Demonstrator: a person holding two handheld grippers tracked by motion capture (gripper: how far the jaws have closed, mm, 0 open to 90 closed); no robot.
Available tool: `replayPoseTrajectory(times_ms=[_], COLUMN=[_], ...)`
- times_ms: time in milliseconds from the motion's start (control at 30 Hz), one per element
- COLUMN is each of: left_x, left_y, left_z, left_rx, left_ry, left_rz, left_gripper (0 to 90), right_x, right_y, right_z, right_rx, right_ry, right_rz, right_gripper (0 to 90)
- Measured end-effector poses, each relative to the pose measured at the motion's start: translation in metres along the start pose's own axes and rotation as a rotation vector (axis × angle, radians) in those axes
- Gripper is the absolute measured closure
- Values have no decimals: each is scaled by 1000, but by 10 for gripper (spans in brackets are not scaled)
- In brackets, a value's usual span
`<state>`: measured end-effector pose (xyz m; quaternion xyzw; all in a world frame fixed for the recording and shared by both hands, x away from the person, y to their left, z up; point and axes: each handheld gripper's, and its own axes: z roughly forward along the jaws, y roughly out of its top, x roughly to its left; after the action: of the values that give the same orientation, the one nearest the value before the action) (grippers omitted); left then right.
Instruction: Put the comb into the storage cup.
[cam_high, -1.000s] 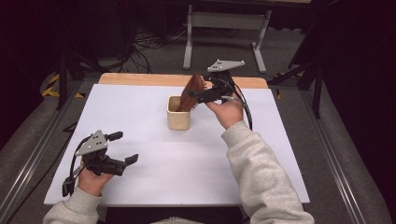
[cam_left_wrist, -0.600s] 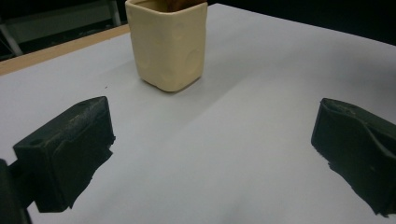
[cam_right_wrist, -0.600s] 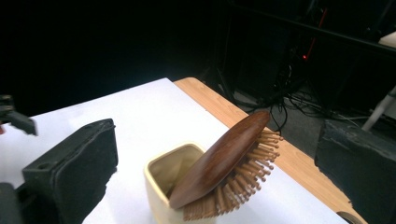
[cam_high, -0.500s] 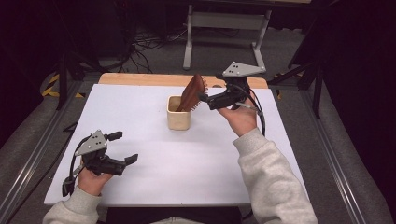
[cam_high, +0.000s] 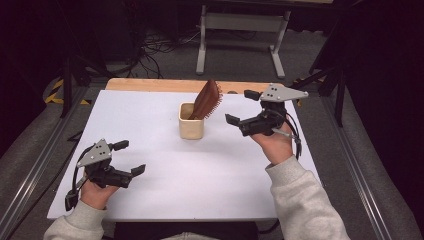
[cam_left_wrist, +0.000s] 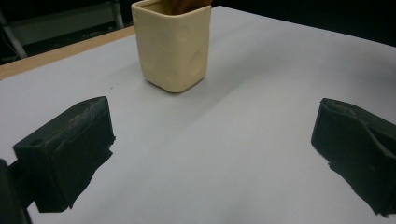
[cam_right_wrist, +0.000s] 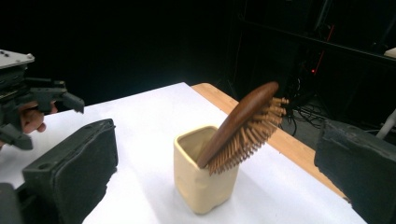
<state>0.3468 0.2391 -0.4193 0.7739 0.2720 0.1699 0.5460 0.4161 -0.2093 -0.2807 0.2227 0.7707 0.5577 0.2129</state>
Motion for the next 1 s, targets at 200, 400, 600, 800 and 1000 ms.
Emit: replayPoseTrajectory(times_ms=[200, 400, 600, 800, 1000], left_x=[3, 6, 6, 7, 9], left_y=[-2, -7, -11, -14, -18], left_z=[-7, -12, -16, -17, -17], left_rx=[-16, -20, -31, -34, -37], left_ry=[3, 11, 8, 6, 0], left_rz=[-10, -8, -7, -7, -25], left_gripper=[1, 1, 2, 2, 3], right_x=[4, 6, 7, 11, 13], right_y=[-21, -50, -85, -114, -135], right_z=[-18, -31, -39, -43, -46], right_rx=[14, 19, -1, 13, 31], right_ry=[-9, -11, -8, -15, -16], right_rz=[6, 25, 62, 74, 86], right_gripper=[2, 4, 3, 4, 3])
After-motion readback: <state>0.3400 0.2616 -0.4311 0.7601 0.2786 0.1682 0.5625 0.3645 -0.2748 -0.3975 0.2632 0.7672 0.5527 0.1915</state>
